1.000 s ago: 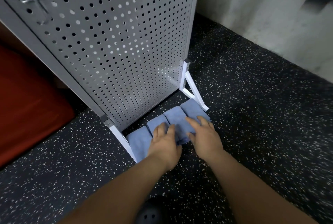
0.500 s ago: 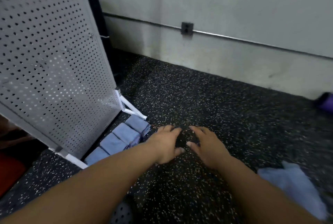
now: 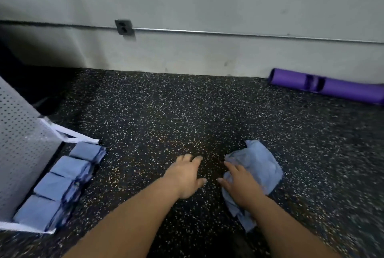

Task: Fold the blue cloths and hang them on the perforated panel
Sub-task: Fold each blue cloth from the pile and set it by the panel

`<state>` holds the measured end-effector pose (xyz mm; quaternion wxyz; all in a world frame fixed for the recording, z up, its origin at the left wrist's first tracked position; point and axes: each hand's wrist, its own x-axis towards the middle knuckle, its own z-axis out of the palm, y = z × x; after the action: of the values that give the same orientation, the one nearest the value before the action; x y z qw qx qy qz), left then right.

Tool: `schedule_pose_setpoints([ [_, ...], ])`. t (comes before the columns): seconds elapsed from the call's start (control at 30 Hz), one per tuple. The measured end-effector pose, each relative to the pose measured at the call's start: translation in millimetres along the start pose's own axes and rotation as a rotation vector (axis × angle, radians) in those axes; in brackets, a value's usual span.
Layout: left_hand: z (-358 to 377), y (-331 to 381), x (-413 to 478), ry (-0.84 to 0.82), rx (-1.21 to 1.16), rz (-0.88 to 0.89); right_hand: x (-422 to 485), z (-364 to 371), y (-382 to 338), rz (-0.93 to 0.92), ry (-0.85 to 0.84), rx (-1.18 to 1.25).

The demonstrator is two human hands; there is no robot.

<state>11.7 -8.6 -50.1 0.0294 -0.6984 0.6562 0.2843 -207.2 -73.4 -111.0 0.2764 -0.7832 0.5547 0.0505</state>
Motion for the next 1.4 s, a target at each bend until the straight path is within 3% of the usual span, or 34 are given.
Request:
schedule_pose_setpoints([
  [0.2,75.5,17.1,24.8,-0.034,-0.201,-0.042,-15.1,47.9,85.8,0.150,-0.089,0.041],
  [0.4,123.7,13.1,45.8,-0.105,-0.130,-0.001,-3.9,76.8,136.5,0.254,-0.162,-0.032],
  [0.63,139.4,14.6,82.0,-0.149,0.017,0.038,11.0,112.6,130.6,0.316,-0.148,-0.073],
  [0.73,144.3,18.1,92.5,-0.152,0.023,0.030,16.6,120.4,127.1,0.373,-0.076,-0.095],
  [0.97,151.1,16.9,103.0,-0.166,0.021,0.005,39.7,113.7,129.5,0.480,-0.082,-0.036],
  [1.1,148.7,19.6,103.4,-0.150,0.013,0.004,40.4,107.6,125.4,0.517,0.024,-0.028],
  [1.27,141.8,25.3,101.5,-0.109,-0.008,0.040,29.8,79.7,125.3,0.484,0.355,0.061],
  [1.4,124.6,30.0,97.7,-0.064,-0.024,0.082,29.1,31.7,123.6,0.435,0.483,0.149],
])
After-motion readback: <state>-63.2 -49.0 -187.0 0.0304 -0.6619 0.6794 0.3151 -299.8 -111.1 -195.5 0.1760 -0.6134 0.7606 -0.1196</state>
